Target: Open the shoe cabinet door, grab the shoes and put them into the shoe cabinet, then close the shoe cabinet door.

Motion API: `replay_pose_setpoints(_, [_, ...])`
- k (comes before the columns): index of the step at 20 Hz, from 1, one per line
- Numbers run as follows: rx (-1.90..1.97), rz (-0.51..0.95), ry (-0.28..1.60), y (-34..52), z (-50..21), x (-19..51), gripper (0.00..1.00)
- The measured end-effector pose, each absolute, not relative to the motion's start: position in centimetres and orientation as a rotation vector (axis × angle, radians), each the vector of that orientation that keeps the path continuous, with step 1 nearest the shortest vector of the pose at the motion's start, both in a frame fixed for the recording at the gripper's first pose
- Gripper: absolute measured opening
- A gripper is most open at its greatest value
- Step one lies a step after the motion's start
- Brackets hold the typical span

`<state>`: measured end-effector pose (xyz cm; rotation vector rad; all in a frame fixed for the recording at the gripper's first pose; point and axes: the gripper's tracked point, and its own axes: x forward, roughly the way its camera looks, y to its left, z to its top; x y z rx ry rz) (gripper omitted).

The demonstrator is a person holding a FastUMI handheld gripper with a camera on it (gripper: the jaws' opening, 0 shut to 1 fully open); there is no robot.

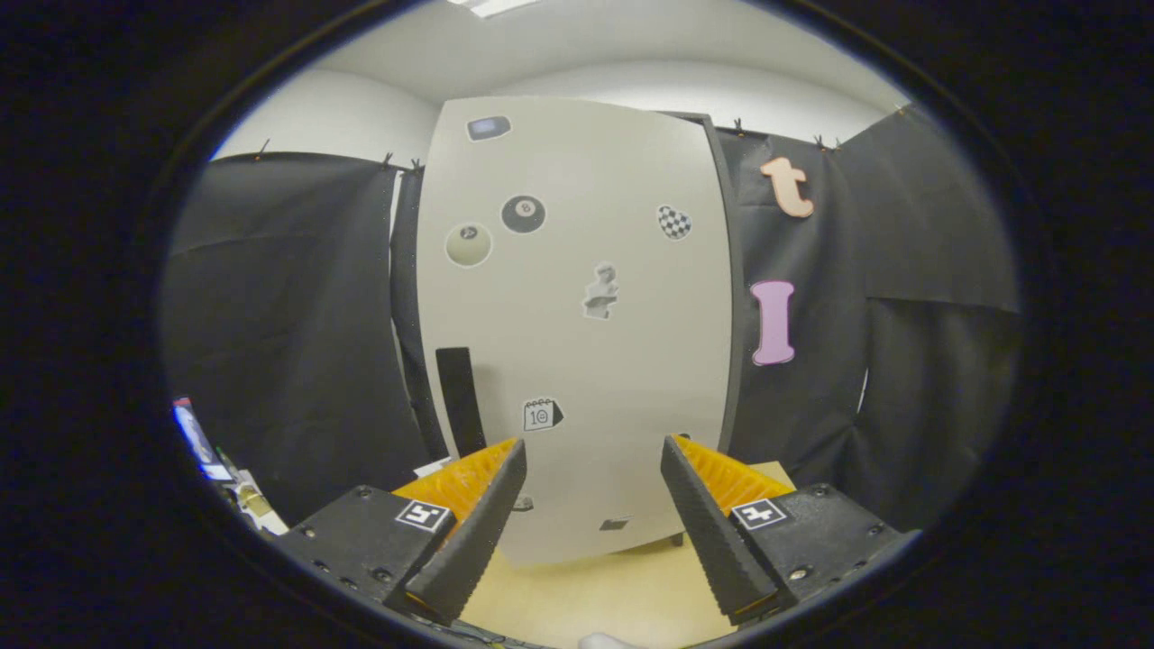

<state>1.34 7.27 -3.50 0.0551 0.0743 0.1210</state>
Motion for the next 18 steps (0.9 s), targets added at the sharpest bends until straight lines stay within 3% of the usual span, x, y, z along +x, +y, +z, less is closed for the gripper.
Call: replay_pose_setpoints(18, [0.050, -0.035, 0.012, -0.8, 0.8, -5.8, 0.98])
